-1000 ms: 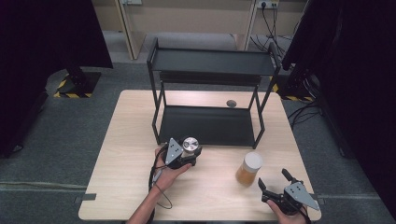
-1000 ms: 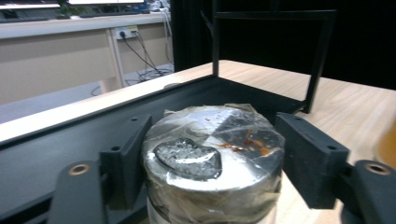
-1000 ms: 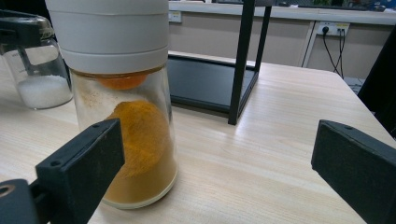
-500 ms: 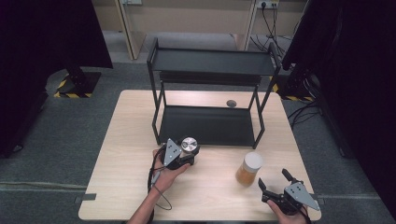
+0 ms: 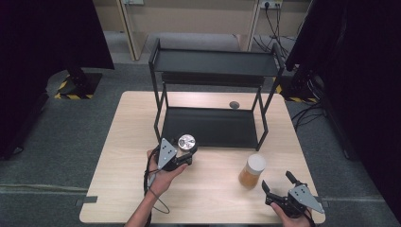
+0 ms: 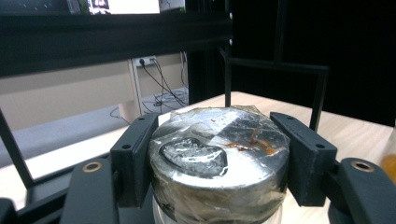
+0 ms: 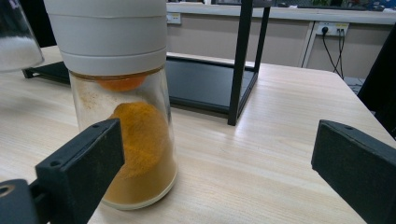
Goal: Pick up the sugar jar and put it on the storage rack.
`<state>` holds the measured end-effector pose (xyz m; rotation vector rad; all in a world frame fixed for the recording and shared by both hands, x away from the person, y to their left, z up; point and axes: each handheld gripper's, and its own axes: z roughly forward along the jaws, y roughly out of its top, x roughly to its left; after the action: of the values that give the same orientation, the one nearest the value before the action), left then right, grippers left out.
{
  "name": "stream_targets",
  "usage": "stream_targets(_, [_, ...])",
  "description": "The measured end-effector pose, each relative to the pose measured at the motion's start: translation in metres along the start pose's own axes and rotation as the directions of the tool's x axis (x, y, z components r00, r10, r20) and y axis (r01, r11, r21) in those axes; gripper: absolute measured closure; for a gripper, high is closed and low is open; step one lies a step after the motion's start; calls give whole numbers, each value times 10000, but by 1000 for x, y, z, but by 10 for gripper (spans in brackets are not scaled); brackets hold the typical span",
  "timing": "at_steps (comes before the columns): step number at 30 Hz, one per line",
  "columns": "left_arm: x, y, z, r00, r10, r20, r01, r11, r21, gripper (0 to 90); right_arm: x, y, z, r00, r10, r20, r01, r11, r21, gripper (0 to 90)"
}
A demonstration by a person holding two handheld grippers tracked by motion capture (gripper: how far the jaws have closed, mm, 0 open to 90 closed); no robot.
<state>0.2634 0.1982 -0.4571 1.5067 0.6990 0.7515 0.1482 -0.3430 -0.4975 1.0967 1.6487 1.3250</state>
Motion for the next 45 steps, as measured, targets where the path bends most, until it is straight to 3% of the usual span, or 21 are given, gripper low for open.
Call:
stream_targets(13, [1,21,-9,9993,71,-360,-93,9980,-619,350,0,0,0,10000,77,4,-77,10000,-10,27])
stream_targets(27, [4,47,-15,9966,207,-801,-316,9901,-1370,350,0,0,-1,10000,67,1,-67,10000,-20,27])
stream_targets(45, [8,72,-17,9918,418,-1204,-631,9819,-1787,350,0,-1,-1,9999,120,22,-120,9999,-35,26])
